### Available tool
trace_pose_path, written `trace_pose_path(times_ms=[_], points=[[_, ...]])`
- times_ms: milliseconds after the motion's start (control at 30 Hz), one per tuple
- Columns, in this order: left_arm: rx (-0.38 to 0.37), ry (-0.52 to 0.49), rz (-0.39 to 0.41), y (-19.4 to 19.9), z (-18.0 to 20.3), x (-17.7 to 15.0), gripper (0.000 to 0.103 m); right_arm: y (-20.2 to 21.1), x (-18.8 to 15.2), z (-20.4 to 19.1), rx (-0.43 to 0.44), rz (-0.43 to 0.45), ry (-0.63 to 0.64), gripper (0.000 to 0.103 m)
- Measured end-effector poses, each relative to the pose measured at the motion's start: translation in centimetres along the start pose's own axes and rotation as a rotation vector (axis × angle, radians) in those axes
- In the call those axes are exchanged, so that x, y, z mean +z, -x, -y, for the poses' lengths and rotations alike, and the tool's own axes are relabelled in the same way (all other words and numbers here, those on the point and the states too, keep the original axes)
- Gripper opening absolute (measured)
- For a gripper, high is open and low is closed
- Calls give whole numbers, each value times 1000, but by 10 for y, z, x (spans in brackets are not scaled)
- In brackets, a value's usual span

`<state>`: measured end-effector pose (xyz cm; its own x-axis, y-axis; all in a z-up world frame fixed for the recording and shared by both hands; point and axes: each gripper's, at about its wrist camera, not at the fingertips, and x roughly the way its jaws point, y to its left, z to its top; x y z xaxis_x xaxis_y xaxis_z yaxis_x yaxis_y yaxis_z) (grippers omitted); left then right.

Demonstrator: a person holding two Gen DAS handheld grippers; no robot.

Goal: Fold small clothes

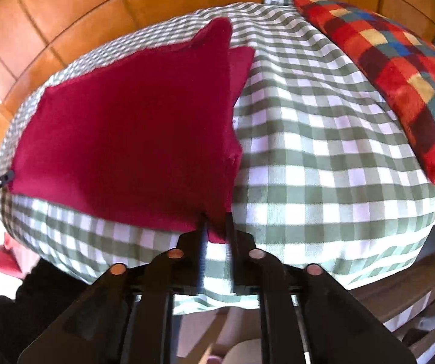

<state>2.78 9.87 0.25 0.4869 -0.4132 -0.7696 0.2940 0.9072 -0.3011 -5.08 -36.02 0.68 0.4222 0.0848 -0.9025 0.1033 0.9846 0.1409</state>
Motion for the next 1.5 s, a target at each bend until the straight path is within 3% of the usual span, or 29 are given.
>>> trace_pose_path(times_ms=[33, 133, 300, 367, 500, 567, 633, 667, 767, 900, 1000, 1500], points=[[11, 23, 23, 3, -5, 7, 36, 3, 4, -1, -31, 15, 0, 43], [42, 61, 69, 6, -18, 23, 40, 20, 20, -4, -70, 117, -24, 60], [129, 49, 104, -11, -17, 58, 43, 13, 55, -42, -27, 196, 26, 73], [128, 40, 107, -21, -13, 75, 49, 2, 70, -60, -20, 197, 54, 73], [117, 36, 100, -43, -9, 106, 48, -19, 98, -92, 1, 224, 72, 73], [118, 37, 75, -58, -8, 118, 36, -27, 108, -102, 22, 231, 49, 73], [123, 49, 44, -72, -10, 126, 34, -35, 117, -108, 28, 232, 36, 73], [117, 59, 34, -76, -12, 128, 24, -39, 121, -111, 27, 234, 32, 73], [112, 70, 40, -83, -11, 128, 7, -55, 131, -111, -11, 244, 34, 73], [181, 67, 98, -77, -3, 117, 7, -86, 127, -98, -15, 212, -19, 78], [216, 80, 106, -78, -3, 111, 7, -94, 114, -99, -24, 286, -3, 80], [244, 96, 107, -83, -5, 103, 11, -93, 118, -98, -31, 269, 5, 81]])
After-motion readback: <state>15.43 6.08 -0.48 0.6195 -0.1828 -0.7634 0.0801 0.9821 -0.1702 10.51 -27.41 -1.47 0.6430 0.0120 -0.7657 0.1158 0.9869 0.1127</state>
